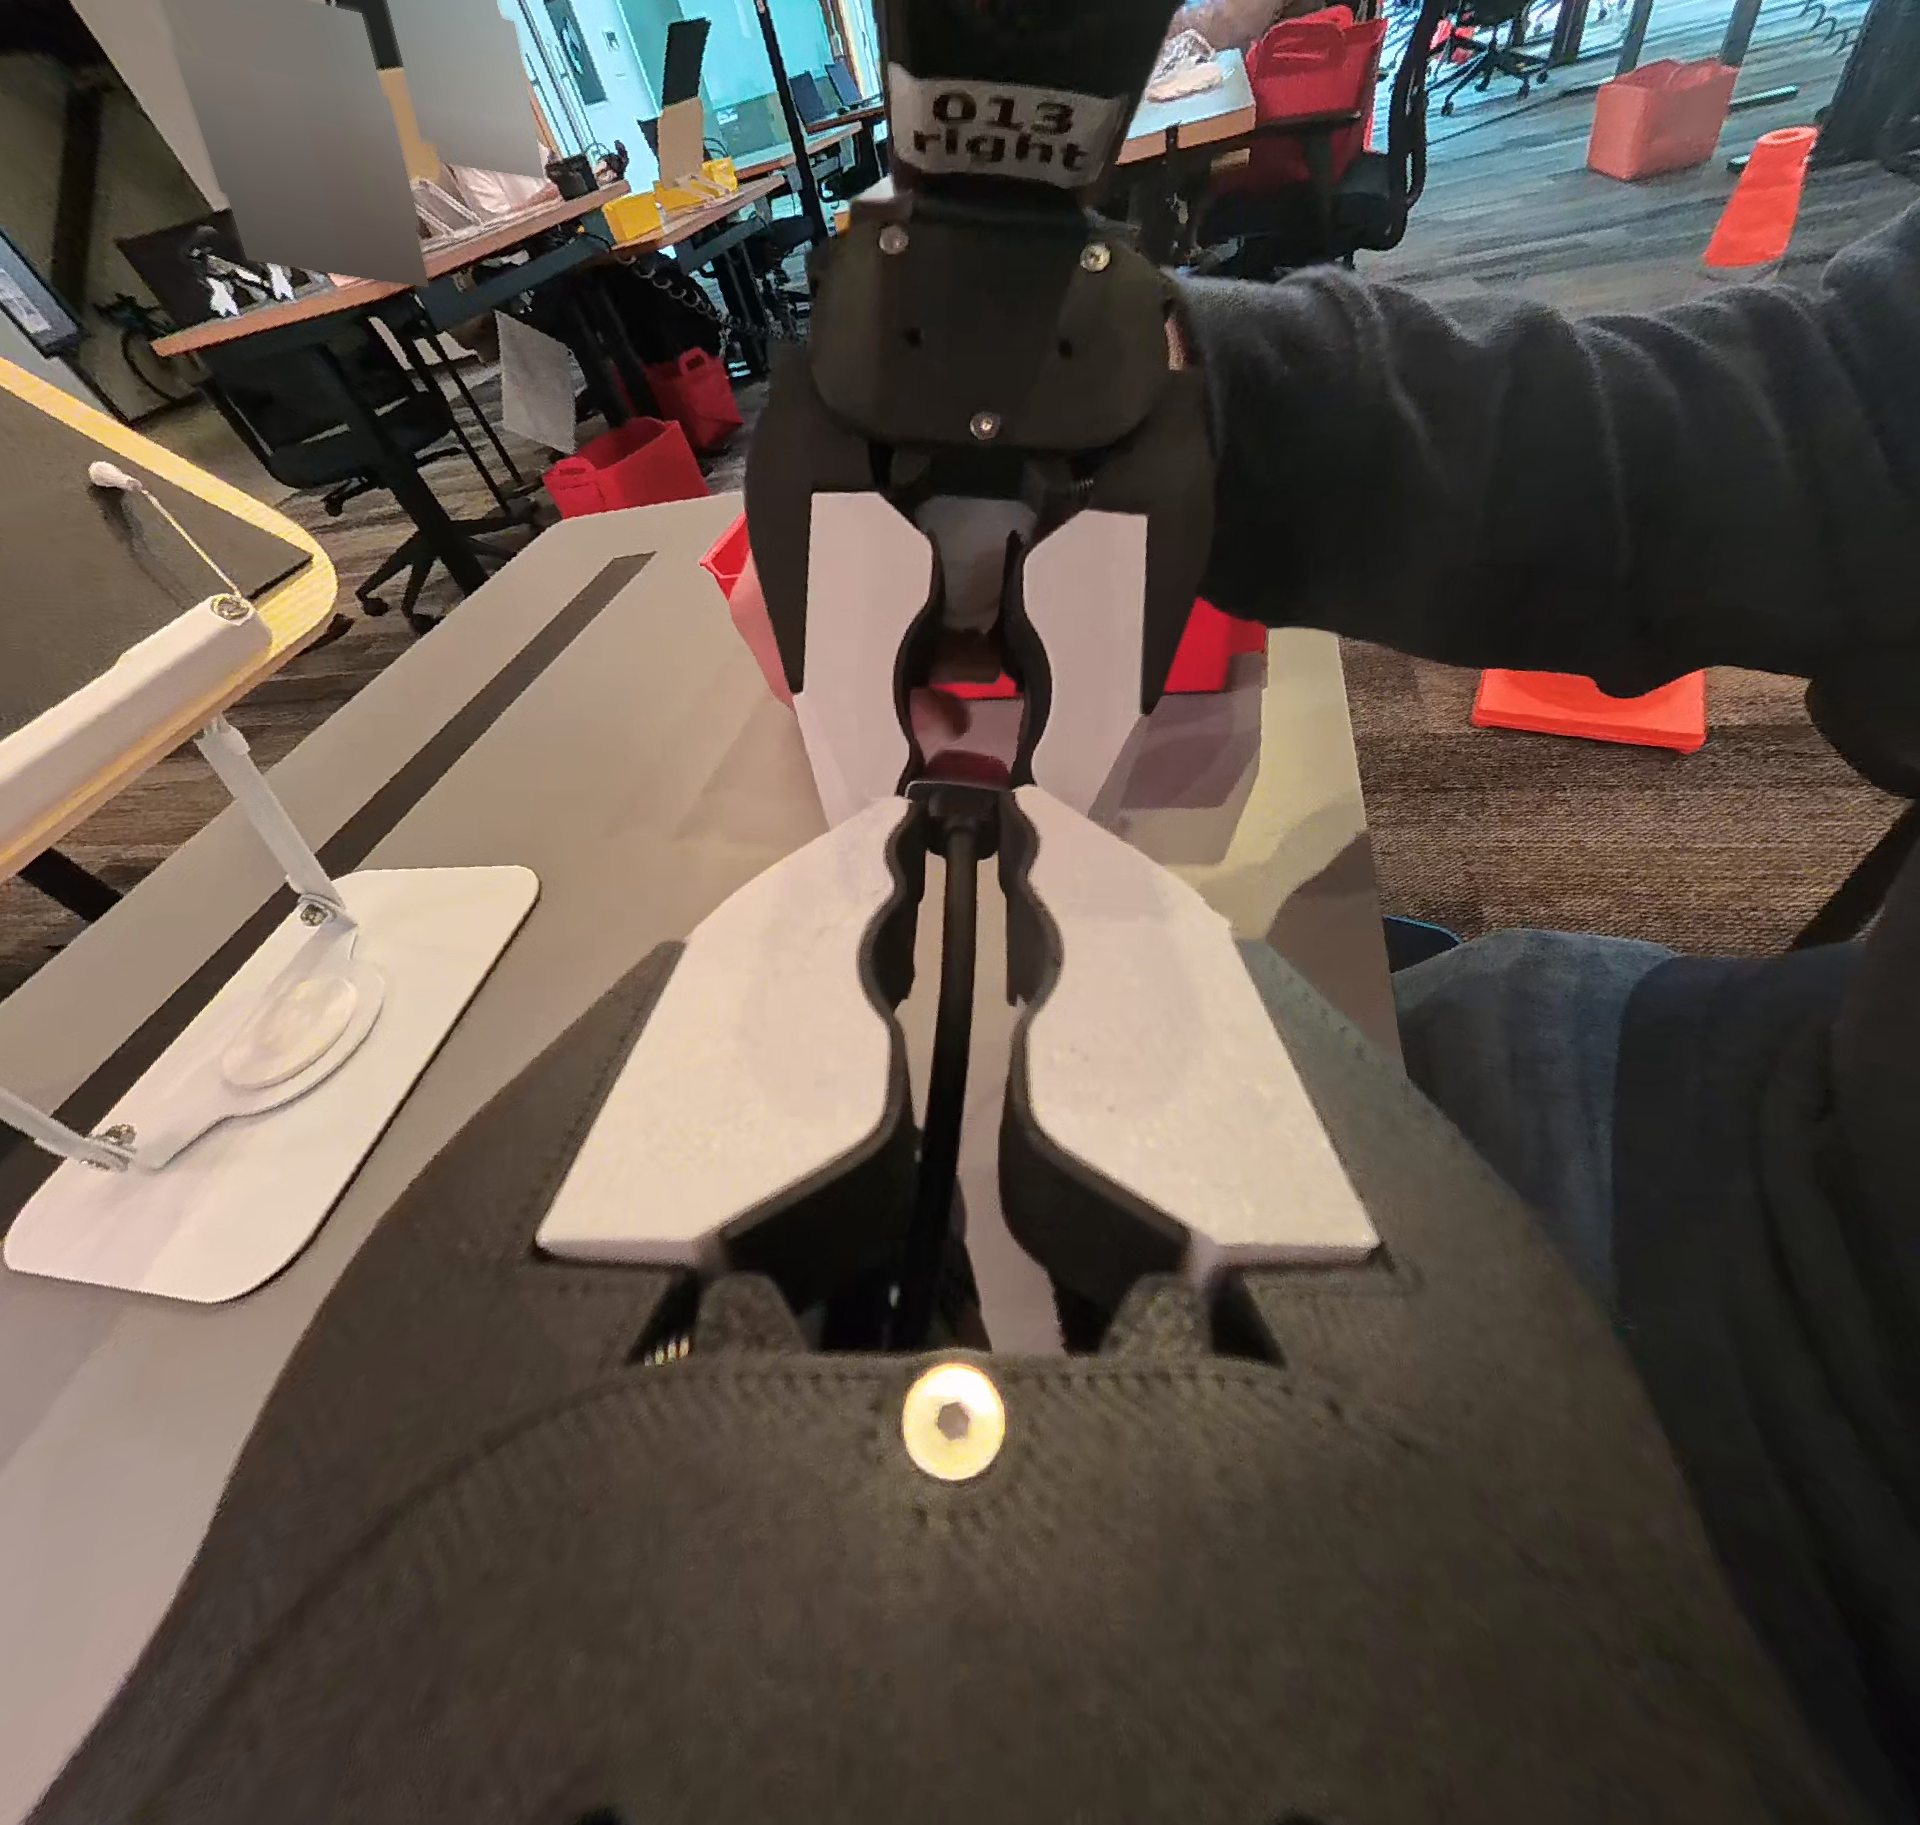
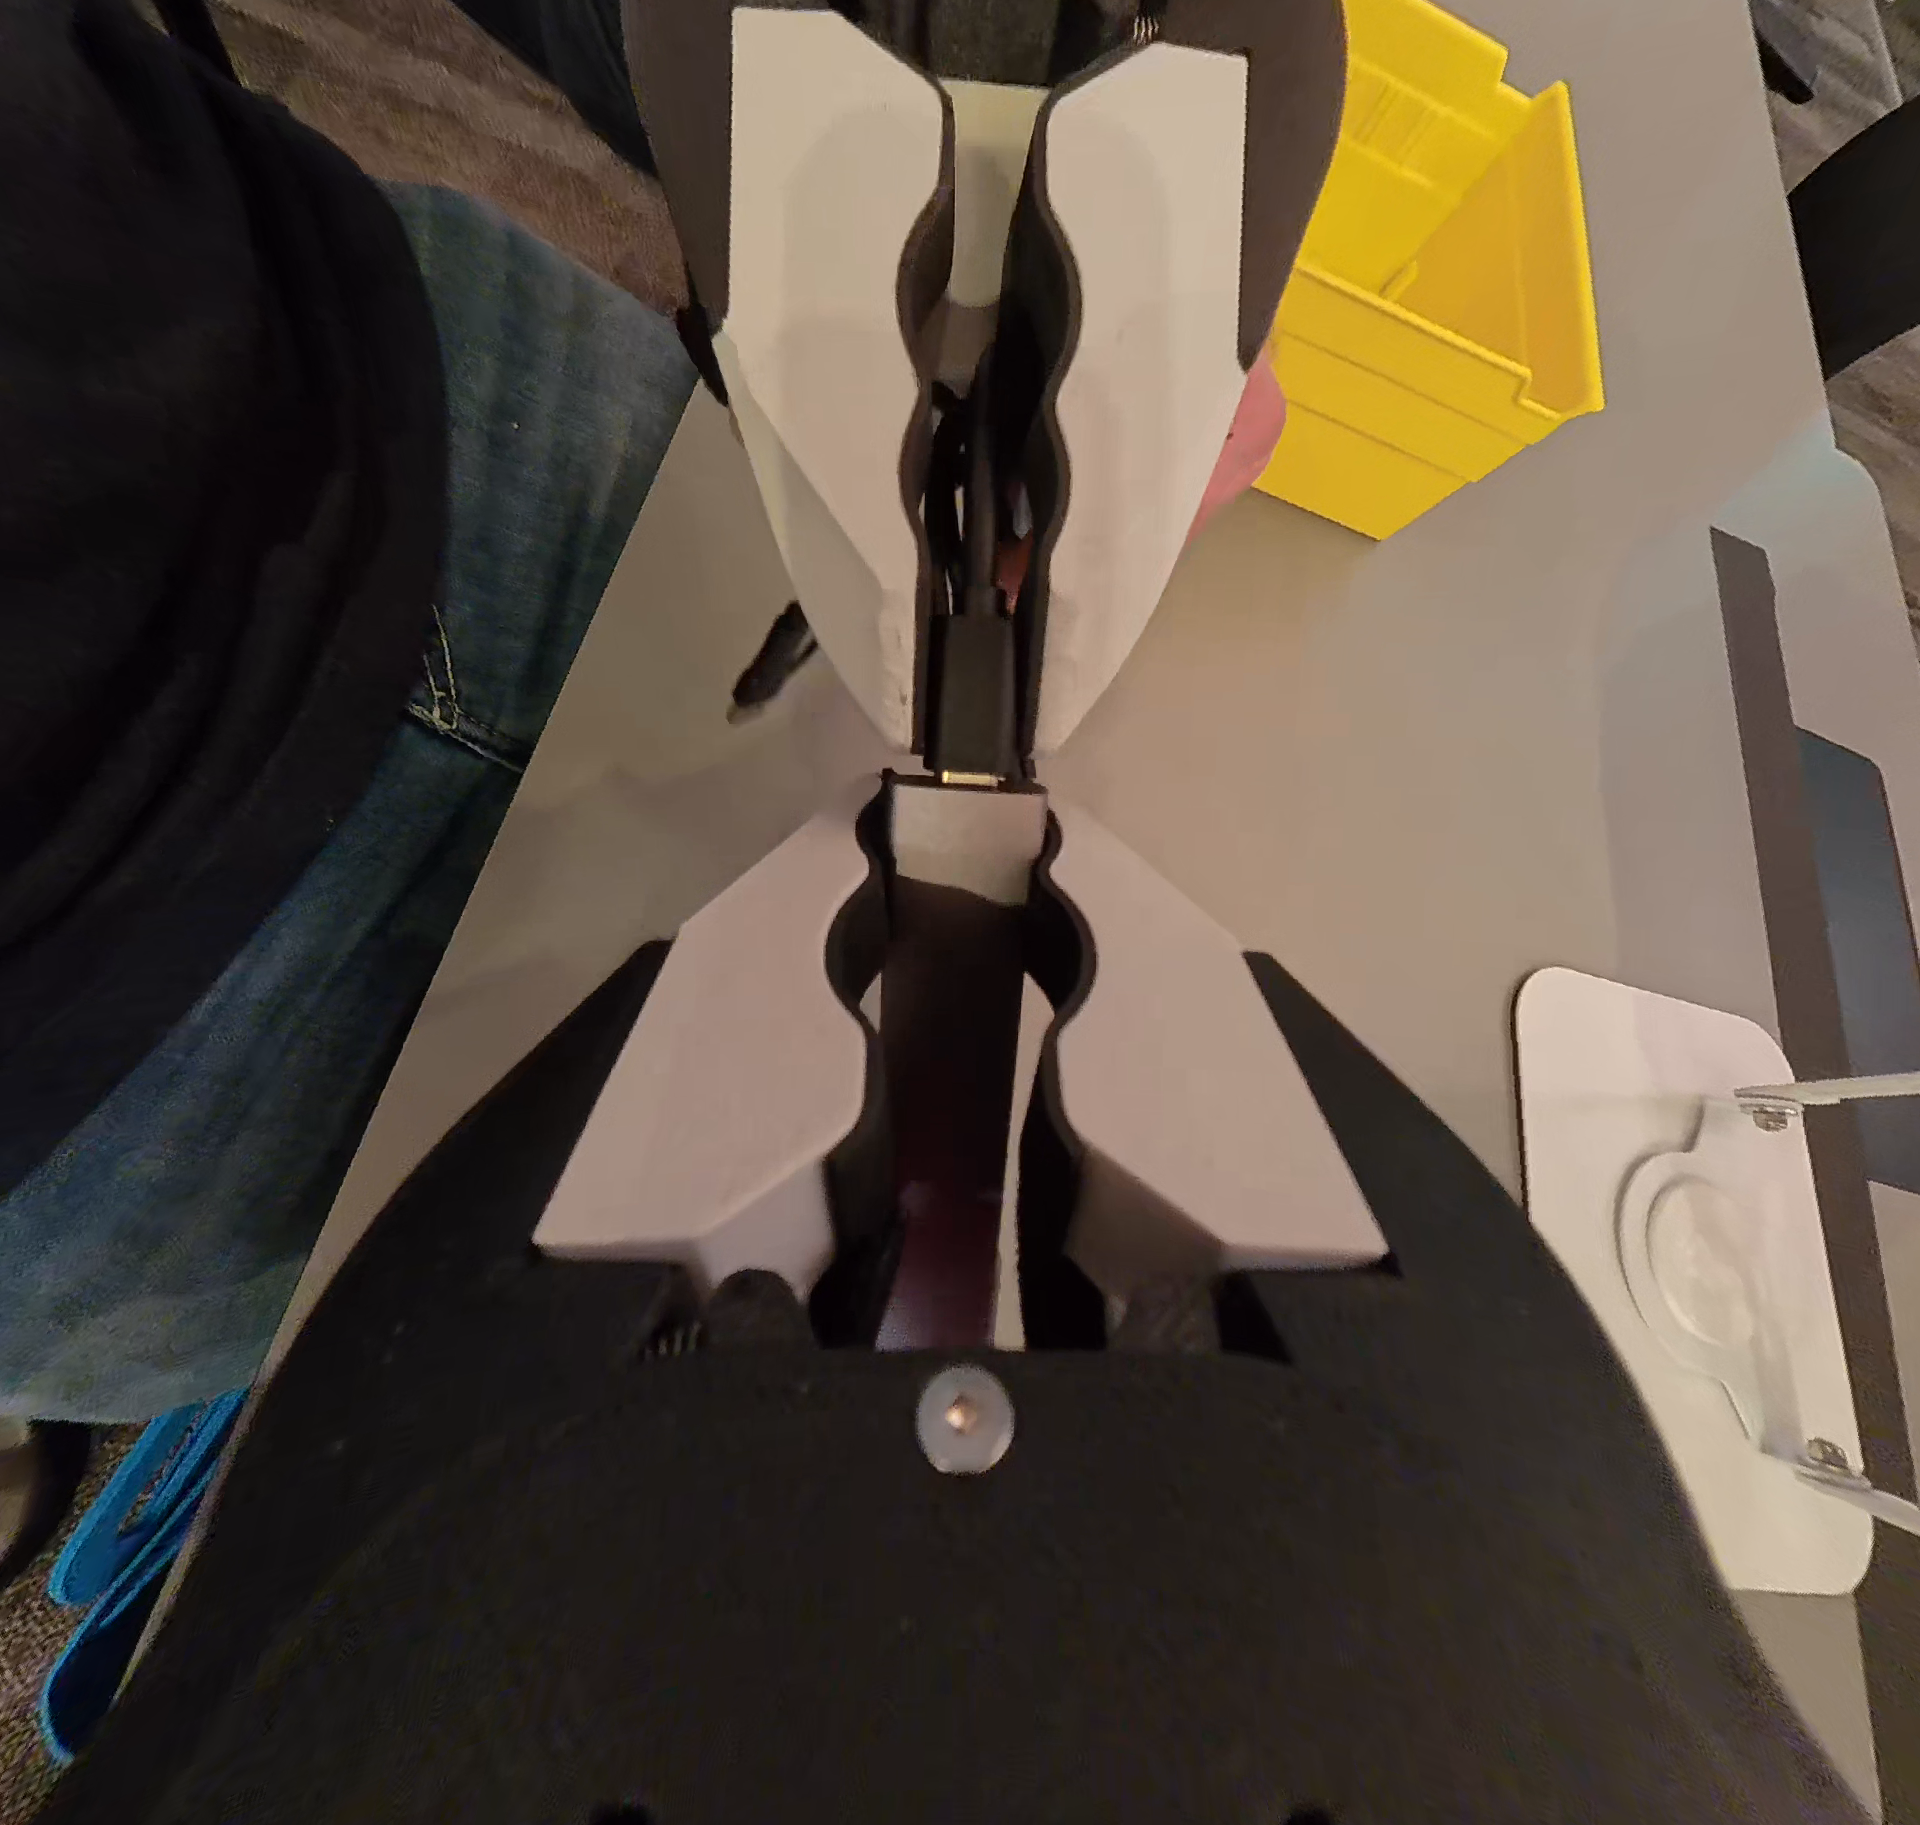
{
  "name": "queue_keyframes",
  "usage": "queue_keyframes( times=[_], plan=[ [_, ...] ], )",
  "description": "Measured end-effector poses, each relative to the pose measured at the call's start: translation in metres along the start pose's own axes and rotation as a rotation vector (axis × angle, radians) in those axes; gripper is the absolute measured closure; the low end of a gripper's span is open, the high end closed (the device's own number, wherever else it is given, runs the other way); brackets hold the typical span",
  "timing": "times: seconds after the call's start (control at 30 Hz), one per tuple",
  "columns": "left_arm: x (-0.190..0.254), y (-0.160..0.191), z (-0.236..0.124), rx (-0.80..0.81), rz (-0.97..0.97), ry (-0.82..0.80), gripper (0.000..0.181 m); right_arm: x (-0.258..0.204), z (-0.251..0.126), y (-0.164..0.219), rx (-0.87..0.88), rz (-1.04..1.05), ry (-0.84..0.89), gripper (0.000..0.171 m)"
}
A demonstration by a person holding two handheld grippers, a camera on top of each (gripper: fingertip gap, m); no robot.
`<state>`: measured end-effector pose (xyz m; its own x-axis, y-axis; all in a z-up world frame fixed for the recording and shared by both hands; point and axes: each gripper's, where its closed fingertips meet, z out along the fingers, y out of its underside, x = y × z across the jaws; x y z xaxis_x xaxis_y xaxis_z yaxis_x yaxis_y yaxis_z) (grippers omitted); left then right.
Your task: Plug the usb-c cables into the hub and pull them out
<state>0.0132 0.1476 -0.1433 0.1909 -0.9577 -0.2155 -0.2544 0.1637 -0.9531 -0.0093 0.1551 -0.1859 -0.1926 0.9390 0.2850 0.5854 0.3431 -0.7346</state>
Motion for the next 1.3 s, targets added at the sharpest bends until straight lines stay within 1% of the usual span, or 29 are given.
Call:
queue_keyframes(
  times=[0.17,0.4,0.6,0.83,1.0,1.3],
  plan=[
    [0.001,0.001,0.000,-0.041,0.041,0.001,0.168,0.000,0.000,0.002,-0.026,-0.002,0.007,0.153],
    [0.002,0.005,-0.001,-0.076,0.062,0.011,0.168,-0.001,0.003,0.002,-0.015,-0.006,0.016,0.153],
    [0.001,0.004,-0.001,-0.061,0.015,0.015,0.168,-0.001,0.000,-0.003,0.057,0.020,0.007,0.153],
    [-0.001,0.009,0.000,-0.098,-0.064,-0.010,0.168,0.002,0.000,0.001,0.024,0.017,0.041,0.153],
    [0.002,0.005,-0.002,-0.079,-0.004,0.030,0.168,-0.003,-0.002,-0.004,0.058,0.016,0.008,0.153],
    [0.011,-0.001,-0.008,-0.047,-0.002,0.130,0.168,-0.010,-0.004,-0.014,0.091,-0.009,-0.030,0.153]
  ],
)
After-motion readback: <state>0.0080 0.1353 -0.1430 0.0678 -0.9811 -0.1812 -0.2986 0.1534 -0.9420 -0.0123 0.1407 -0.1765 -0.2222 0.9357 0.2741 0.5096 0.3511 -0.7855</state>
